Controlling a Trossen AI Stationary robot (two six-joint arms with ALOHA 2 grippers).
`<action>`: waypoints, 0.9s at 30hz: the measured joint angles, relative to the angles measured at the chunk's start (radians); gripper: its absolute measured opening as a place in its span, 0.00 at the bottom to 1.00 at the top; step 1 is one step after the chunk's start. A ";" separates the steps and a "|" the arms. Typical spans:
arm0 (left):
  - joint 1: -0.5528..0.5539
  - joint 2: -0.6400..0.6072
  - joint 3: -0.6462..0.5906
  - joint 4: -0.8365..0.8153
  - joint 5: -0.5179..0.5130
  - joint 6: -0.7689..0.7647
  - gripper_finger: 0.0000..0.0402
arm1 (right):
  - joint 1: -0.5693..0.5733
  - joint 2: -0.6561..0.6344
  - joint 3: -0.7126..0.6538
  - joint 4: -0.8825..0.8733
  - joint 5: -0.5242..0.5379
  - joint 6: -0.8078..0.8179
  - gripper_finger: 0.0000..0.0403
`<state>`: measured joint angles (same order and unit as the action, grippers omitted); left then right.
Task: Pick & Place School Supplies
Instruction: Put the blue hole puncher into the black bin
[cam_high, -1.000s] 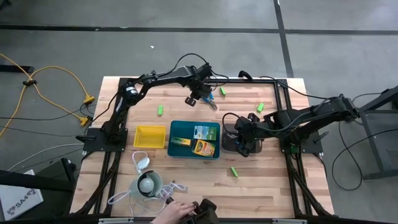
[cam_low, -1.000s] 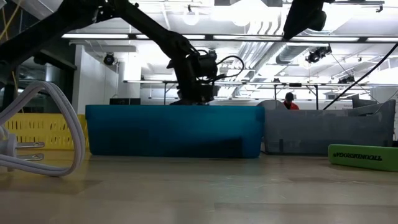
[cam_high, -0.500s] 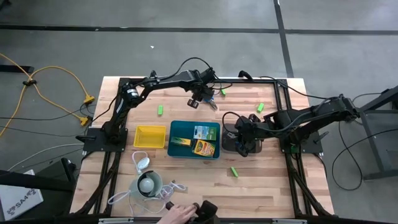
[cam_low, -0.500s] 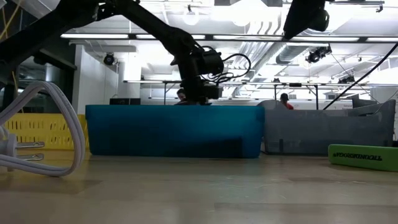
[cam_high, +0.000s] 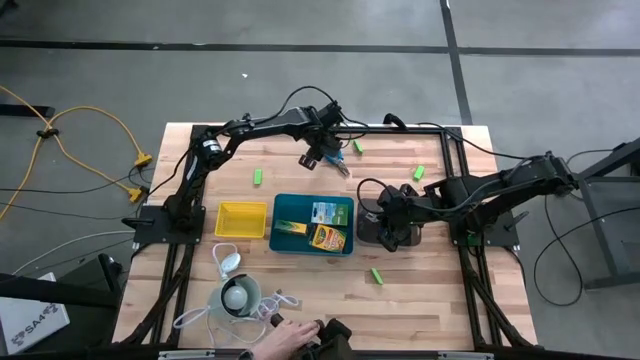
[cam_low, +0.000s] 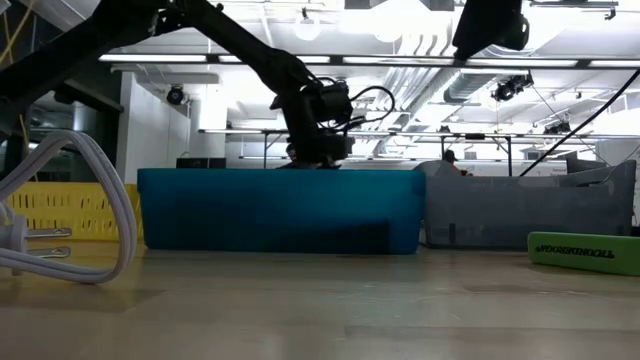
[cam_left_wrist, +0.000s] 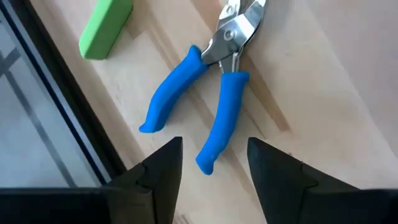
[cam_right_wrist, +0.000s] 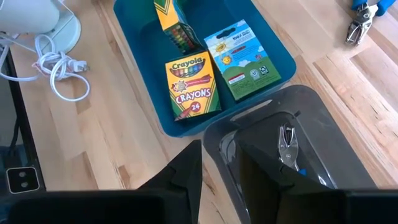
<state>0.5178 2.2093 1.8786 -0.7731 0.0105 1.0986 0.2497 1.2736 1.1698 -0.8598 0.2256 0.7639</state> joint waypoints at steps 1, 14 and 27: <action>0.002 0.000 0.000 0.000 0.013 0.003 0.43 | 0.000 0.000 0.000 0.001 0.000 0.000 0.21; 0.016 0.058 0.000 0.008 0.040 0.041 0.44 | 0.000 0.000 0.000 0.006 0.000 0.000 0.21; 0.022 0.084 0.001 0.032 0.010 0.057 0.43 | -0.001 0.000 0.000 0.019 0.000 -0.001 0.21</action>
<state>0.5396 2.2929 1.8793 -0.7412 0.0208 1.1553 0.2489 1.2736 1.1694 -0.8411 0.2253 0.7633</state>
